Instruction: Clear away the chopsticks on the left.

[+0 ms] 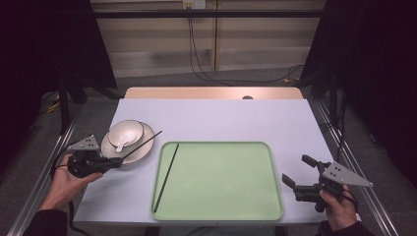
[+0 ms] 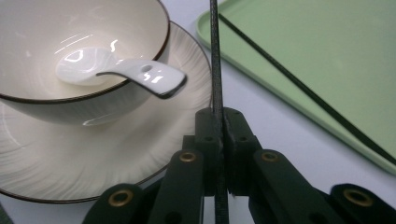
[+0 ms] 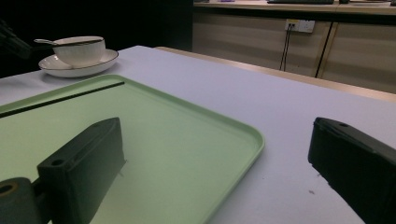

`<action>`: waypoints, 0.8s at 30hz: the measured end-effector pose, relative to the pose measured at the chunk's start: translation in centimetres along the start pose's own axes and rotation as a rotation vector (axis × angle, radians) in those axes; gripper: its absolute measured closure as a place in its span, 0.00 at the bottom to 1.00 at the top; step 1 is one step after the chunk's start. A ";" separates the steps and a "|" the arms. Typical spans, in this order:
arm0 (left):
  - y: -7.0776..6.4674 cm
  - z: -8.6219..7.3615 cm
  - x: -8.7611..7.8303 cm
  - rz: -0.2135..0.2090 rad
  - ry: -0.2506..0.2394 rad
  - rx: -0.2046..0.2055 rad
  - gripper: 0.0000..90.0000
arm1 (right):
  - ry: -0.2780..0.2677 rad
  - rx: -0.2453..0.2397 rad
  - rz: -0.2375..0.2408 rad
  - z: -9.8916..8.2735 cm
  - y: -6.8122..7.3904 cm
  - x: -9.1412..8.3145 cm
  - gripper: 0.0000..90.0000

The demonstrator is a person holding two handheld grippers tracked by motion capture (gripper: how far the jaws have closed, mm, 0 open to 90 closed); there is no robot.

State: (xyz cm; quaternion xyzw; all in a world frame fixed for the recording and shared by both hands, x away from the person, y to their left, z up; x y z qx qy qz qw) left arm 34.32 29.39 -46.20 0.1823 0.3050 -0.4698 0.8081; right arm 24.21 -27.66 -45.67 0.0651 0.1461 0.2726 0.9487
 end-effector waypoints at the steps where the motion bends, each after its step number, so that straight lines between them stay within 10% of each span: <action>1: -0.2 0.1 -0.1 -0.002 -0.010 -0.009 0.95 | -0.003 -0.001 -0.001 0.0 0.0 0.0 0.03; 18: -4.4 0.8 -0.7 0.015 -0.054 -0.117 0.95 | -0.004 -0.001 -0.004 0.0 0.0 0.0 0.03; 24: -5.6 1.0 -0.5 0.094 -0.067 -0.166 0.95 | 0.000 -0.001 -0.002 0.0 0.0 0.0 0.03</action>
Point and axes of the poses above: each handheld gripper's, and its own axes: x roughly forward along the jaws, z roughly out of its top, y roughly to its left, the point moved 6 cm from there along x, roughly forward along the jaws, and after that the axes turned 10 degrees about x, right-handed, at the moved point
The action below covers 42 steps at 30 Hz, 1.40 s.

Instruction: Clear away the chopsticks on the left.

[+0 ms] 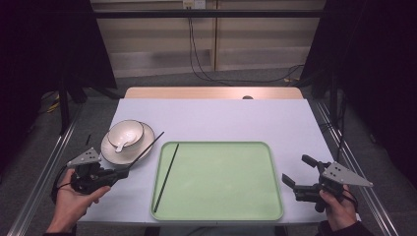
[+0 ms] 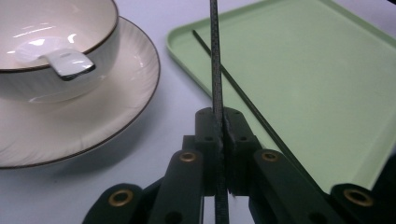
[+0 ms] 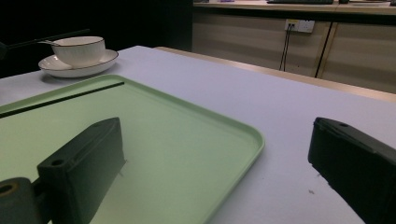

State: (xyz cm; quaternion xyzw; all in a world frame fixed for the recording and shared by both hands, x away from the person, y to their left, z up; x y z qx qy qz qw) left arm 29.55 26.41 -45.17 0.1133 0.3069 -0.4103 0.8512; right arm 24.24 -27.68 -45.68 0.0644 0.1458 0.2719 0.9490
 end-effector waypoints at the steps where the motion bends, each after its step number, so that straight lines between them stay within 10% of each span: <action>1: -0.2 0.0 0.0 0.018 0.004 -0.004 0.95 | -0.002 0.001 -0.001 0.0 0.0 0.0 0.03; 14: -4.6 0.8 0.6 0.083 -0.010 -0.084 0.95 | -0.005 0.000 -0.004 0.0 0.0 0.1 0.03; 42: -7.2 2.5 7.5 0.194 0.082 -0.274 0.95 | -0.008 0.006 -0.003 0.0 0.1 0.1 0.03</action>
Point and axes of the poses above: each handheld gripper's, and its own axes: x roughly forward along the jaws, z roughly out of its top, y roughly to its left, the point moved 6 cm from there along x, roughly forward along the jaws, and after that the axes turned 10 degrees about x, right-handed, at the moved point
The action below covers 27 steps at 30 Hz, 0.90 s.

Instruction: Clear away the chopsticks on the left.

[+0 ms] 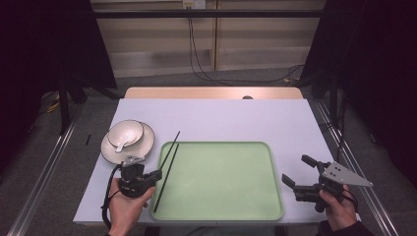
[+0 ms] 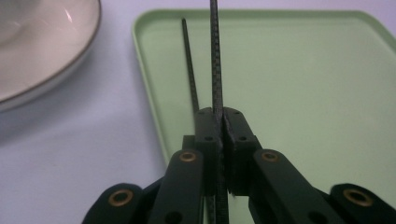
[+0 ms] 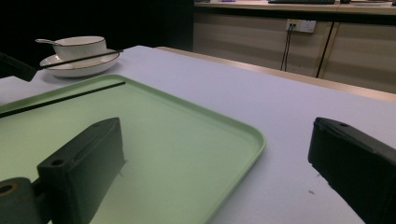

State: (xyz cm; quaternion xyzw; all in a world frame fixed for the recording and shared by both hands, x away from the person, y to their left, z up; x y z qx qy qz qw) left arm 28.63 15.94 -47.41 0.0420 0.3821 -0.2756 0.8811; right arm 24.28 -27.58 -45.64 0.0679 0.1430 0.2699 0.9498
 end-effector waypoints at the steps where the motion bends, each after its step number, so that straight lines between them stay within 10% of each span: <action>1: -0.2 -0.1 0.2 0.002 0.009 0.004 0.95 | -0.001 -0.001 -0.001 0.0 0.0 0.0 0.03; 27: -1.4 -1.6 3.7 0.005 0.117 -0.007 0.95 | 0.012 -0.018 0.003 -0.1 0.0 0.1 0.03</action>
Point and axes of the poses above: each handheld gripper's, and its own axes: x roughly forward along the jaws, z roughly out of its top, y roughly to its left, the point moved 6 cm from there along x, roughly forward along the jaws, and after that the axes turned 10 degrees about x, right-handed, at the moved point
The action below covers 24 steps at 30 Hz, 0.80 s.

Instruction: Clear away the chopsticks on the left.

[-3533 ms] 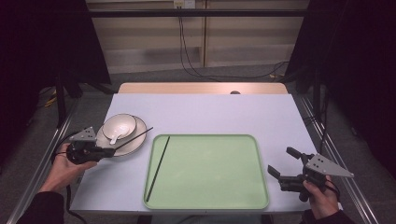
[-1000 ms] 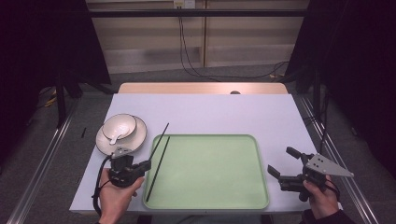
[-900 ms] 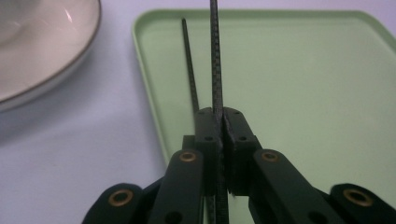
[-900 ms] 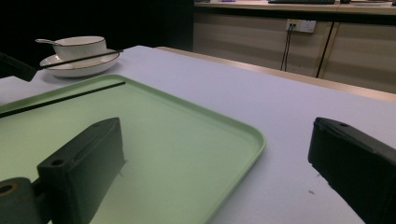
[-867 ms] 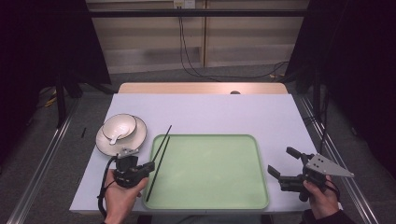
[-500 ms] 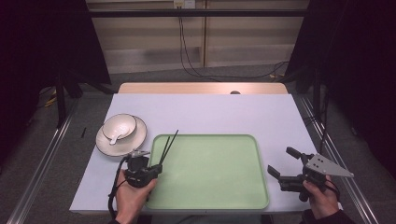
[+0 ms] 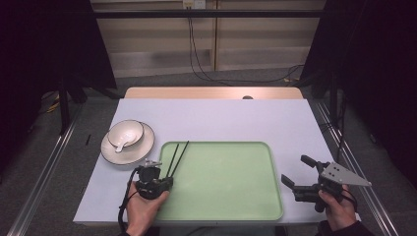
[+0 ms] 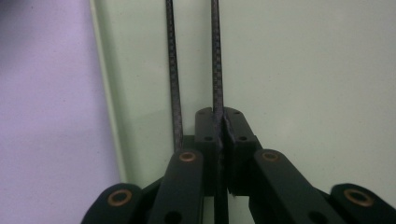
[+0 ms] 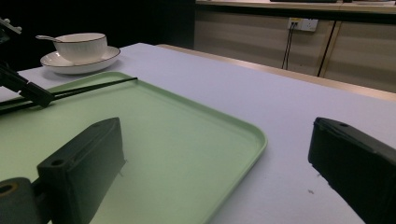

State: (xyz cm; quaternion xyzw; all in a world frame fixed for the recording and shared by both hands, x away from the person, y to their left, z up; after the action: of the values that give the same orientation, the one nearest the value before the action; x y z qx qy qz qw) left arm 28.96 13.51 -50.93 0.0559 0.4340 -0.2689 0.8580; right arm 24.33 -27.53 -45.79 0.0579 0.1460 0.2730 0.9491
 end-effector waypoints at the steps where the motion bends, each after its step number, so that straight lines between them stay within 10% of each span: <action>1: 0.0 -0.1 -0.1 0.001 0.000 0.000 0.95 | 0.001 0.001 -0.001 0.0 0.0 0.0 0.03; 24: -0.1 -0.3 -0.2 -0.016 0.000 0.017 0.92 | 0.001 0.001 0.001 0.0 0.0 0.0 0.03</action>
State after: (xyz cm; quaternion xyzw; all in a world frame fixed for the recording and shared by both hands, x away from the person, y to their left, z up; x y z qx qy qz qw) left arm 28.59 13.57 -50.95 0.0600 0.4322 -0.2793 0.8553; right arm 24.33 -27.51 -45.79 0.0581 0.1465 0.2733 0.9489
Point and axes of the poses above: each handheld gripper's, and its own axes: x roughly forward along the jaws, z roughly out of its top, y roughly to its left, the point moved 6 cm from there along x, roughly forward along the jaws, and after that the axes turned 10 degrees about x, right-handed, at the moved point
